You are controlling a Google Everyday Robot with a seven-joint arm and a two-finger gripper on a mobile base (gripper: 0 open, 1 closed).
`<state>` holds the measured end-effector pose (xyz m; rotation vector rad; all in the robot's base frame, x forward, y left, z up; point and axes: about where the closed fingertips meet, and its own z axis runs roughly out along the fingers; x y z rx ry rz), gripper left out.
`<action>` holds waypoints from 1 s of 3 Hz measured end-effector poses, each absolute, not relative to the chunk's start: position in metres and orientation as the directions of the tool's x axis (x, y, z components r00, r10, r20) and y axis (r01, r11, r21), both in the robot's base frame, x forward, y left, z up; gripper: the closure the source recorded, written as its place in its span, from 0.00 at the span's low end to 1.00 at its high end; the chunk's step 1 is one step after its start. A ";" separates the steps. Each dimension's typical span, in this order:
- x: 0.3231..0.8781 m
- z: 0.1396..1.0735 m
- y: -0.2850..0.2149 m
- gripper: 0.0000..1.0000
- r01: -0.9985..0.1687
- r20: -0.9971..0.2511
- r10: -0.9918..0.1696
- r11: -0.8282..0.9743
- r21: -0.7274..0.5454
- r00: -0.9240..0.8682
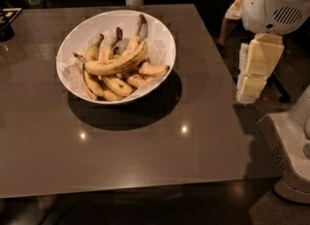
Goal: Pick banana from white bowl
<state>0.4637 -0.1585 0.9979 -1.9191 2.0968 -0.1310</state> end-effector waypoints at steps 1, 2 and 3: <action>0.468 1.000 -0.152 0.00 -0.954 -0.162 -0.985 0.095 -0.283 -0.050; 0.484 1.017 -0.116 0.00 -0.939 -0.162 -0.986 0.011 -0.344 0.048; 0.498 1.024 -0.072 0.00 -0.917 -0.094 -0.979 -0.133 -0.376 0.181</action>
Offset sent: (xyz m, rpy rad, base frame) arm 0.0391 0.0910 0.0357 -0.0017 -0.1353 0.2265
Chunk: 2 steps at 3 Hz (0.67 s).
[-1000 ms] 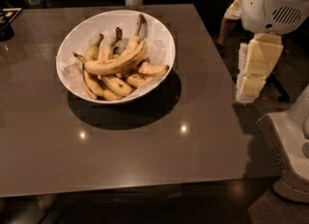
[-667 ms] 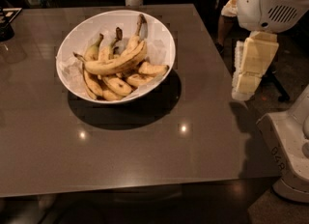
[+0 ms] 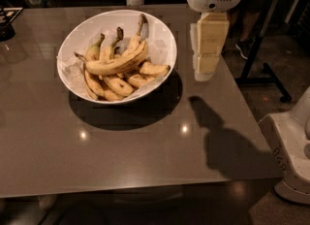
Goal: Pick banana from white bowl
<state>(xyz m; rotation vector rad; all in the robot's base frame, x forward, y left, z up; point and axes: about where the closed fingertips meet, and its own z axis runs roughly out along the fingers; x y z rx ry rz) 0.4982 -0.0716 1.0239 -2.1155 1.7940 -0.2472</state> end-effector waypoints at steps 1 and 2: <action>0.510 1.007 -0.039 0.00 -0.912 -0.061 -0.964 -0.222 -0.346 0.258; 0.511 1.010 -0.035 0.00 -0.905 -0.065 -0.962 -0.223 -0.361 0.264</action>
Offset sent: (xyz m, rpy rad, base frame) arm 0.0103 0.0292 -0.0150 -0.0353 0.0225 0.0729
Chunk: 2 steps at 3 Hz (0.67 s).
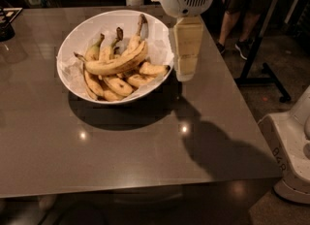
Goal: Pick banana from white bowl
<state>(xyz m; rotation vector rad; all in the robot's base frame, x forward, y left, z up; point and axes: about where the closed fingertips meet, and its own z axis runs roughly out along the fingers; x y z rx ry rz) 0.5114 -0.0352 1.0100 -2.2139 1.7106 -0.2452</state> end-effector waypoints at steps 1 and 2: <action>0.522 1.013 -0.018 0.00 -0.897 -0.106 -0.950 -0.236 -0.373 0.294; 0.547 1.014 0.016 0.00 -0.873 -0.122 -0.917 -0.313 -0.375 0.380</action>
Offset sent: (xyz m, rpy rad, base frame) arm 0.0668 0.0991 0.0090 0.0715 0.0240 0.2664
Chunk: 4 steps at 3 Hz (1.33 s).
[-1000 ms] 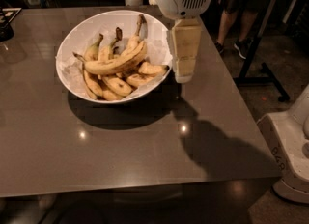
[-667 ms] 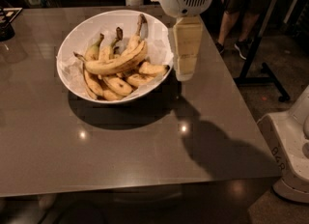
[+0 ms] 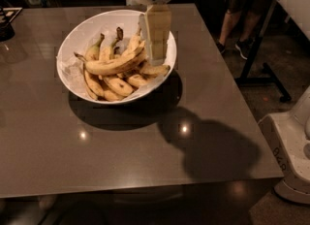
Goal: Pick banana from white bowl
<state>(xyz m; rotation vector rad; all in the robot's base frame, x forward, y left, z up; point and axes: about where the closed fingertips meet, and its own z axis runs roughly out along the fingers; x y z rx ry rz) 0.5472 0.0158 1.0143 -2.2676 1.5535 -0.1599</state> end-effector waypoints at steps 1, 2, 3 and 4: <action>0.567 0.999 0.044 0.00 -0.867 -0.153 -0.889 -0.362 -0.341 0.431; 0.576 0.974 0.058 0.00 -0.882 -0.194 -0.880 -0.372 -0.289 0.434; 0.579 0.951 0.063 0.06 -0.902 -0.233 -0.881 -0.360 -0.237 0.412; 0.582 0.934 0.066 0.22 -0.912 -0.250 -0.881 -0.358 -0.199 0.400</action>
Offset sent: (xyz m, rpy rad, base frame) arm 0.0317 0.0482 -0.0764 0.0188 0.2339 0.0926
